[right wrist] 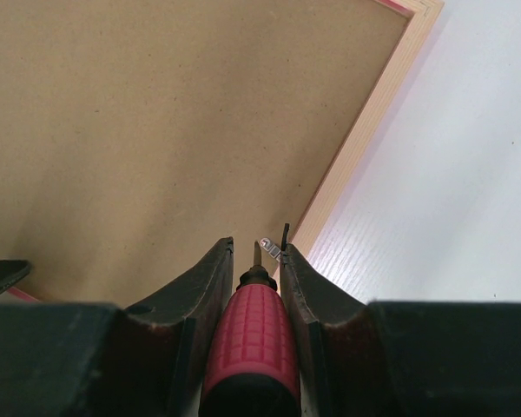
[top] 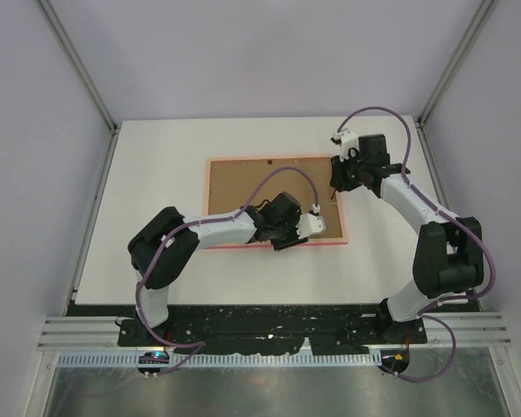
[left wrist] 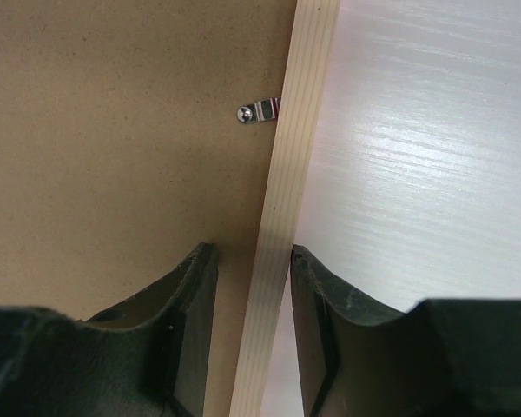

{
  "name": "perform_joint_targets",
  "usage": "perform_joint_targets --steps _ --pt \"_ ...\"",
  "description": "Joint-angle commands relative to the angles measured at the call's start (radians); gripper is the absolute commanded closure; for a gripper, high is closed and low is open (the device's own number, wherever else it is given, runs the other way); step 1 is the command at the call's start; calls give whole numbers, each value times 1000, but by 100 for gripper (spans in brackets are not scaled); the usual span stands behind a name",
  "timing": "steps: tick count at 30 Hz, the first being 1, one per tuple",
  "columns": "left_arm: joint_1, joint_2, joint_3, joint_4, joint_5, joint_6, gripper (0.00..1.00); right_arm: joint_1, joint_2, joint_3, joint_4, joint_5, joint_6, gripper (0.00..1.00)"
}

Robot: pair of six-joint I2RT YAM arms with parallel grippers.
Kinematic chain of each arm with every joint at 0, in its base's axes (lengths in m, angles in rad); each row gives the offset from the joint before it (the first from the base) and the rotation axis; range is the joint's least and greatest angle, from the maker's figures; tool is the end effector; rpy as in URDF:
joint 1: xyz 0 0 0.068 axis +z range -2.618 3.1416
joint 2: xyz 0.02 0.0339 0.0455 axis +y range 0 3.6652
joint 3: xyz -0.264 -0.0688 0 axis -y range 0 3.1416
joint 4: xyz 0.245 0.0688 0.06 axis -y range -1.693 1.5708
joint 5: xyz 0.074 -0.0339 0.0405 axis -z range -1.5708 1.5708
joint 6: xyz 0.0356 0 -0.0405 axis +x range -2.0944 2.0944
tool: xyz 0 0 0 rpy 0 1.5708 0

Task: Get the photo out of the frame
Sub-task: Release the photo frame item from the photo frame.

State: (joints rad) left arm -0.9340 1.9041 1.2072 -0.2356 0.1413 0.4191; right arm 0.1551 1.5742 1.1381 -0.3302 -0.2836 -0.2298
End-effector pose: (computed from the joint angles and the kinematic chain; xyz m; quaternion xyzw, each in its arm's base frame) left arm 0.2325 -0.3229 0.1640 0.6103 0.7246 -0.1445 0.2856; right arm 0.3406 0.0633 0.2534 -0.2285 0.8835 0.1155 0.3921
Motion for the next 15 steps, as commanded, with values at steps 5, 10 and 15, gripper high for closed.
perform_joint_targets --steps 5,10,15 --pt "-2 53 -40 -13 63 -25 59 -2 7 -20 89 67 0 92" --pt "0 53 -40 -10 64 -23 60 -2 18 -29 126 107 7 92" --pt "-2 52 -43 -5 64 -20 60 -2 36 -26 125 107 6 92"
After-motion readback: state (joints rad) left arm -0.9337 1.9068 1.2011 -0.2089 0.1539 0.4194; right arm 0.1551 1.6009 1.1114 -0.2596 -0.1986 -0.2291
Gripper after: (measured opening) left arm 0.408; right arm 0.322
